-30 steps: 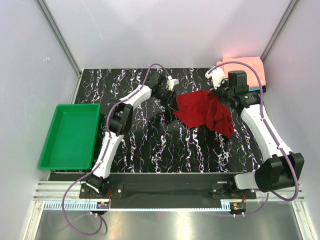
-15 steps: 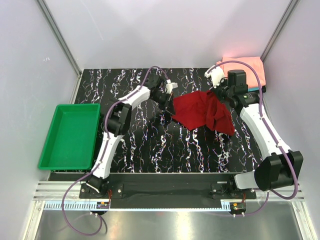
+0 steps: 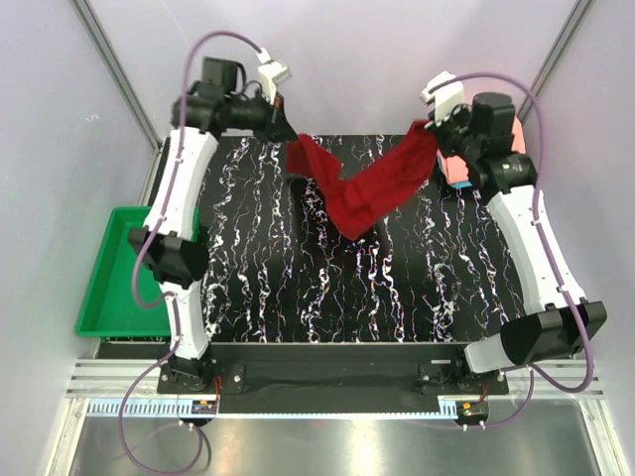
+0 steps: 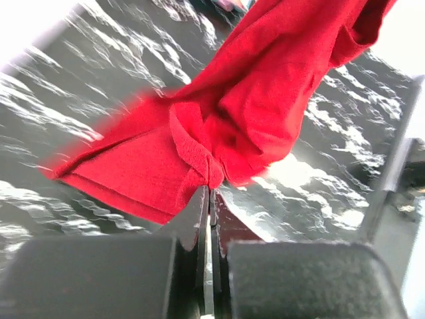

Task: Fold and stack the t-shirts
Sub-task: Flatten the tshirt out

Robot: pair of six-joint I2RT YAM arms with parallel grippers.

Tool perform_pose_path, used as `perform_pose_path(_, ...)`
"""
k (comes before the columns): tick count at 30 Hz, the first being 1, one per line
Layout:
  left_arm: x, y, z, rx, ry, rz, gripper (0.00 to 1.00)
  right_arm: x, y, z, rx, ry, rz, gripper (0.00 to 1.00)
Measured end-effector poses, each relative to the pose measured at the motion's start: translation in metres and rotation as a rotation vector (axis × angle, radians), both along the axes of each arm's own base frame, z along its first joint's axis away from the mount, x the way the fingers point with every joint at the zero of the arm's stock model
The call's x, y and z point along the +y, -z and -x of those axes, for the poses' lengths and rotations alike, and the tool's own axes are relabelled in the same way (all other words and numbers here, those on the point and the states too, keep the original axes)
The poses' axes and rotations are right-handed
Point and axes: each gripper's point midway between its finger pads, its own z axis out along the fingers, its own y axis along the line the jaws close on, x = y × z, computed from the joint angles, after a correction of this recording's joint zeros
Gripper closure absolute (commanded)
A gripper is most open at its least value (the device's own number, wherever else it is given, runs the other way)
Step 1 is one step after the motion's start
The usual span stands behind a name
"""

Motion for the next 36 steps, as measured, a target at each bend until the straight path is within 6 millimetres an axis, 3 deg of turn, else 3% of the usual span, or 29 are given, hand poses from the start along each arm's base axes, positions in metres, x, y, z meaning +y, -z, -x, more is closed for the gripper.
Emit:
perform_pose_path(3,0.015,-0.044,0.027,-0.128,0.029,-0.036,1.00,0.002,-0.034,0.001,-0.076,0.000,-0.039,1.00)
perform_pose_path(5,0.016,-0.048,0.060,-0.148,0.088,-0.070,1.00,0.004,-0.040,0.009,-0.087,-0.011,-0.060,1.00)
perform_pose_path(7,0.013,-0.036,0.096,-0.119,0.158,-0.108,1.00,0.005,-0.032,0.022,-0.070,-0.020,-0.075,1.00)
perform_pose_path(10,0.012,0.007,0.159,0.005,0.273,-0.160,1.00,0.006,-0.002,0.046,0.003,-0.033,-0.097,1.00)
perform_pose_path(11,0.013,0.025,0.179,0.064,0.305,-0.178,0.93,0.006,0.010,0.053,0.037,-0.038,-0.102,1.00)
perform_pose_path(13,0.020,0.051,0.207,0.161,0.343,-0.212,0.62,0.006,0.034,0.068,0.105,-0.041,-0.107,1.00)
perform_pose_path(14,0.024,0.059,0.215,0.196,0.349,-0.226,0.55,0.006,0.044,0.073,0.132,-0.041,-0.108,1.00)
perform_pose_path(15,0.027,0.065,0.220,0.223,0.342,-0.240,0.53,0.006,0.056,0.078,0.162,-0.041,-0.108,1.00)
perform_pose_path(17,0.034,0.071,0.221,0.243,0.318,-0.264,0.52,0.006,0.083,0.087,0.220,-0.042,-0.106,1.00)
perform_pose_path(20,0.050,0.084,0.208,0.244,0.231,-0.328,0.59,0.006,0.113,0.092,0.290,-0.041,-0.096,1.00)
perform_pose_path(21,0.057,0.093,0.200,0.240,0.196,-0.370,0.65,0.006,0.124,0.092,0.319,-0.040,-0.092,1.00)
perform_pose_path(24,0.073,0.127,0.176,0.267,0.137,-0.474,0.64,0.007,0.144,0.087,0.373,-0.039,-0.081,1.00)
perform_pose_path(31,0.099,0.245,0.142,0.376,0.100,-0.733,0.58,0.010,0.163,0.079,0.421,-0.044,-0.079,1.00)
perform_pose_path(36,0.112,0.276,0.123,0.340,0.085,-0.833,0.56,0.012,0.168,0.075,0.430,-0.050,-0.081,1.00)
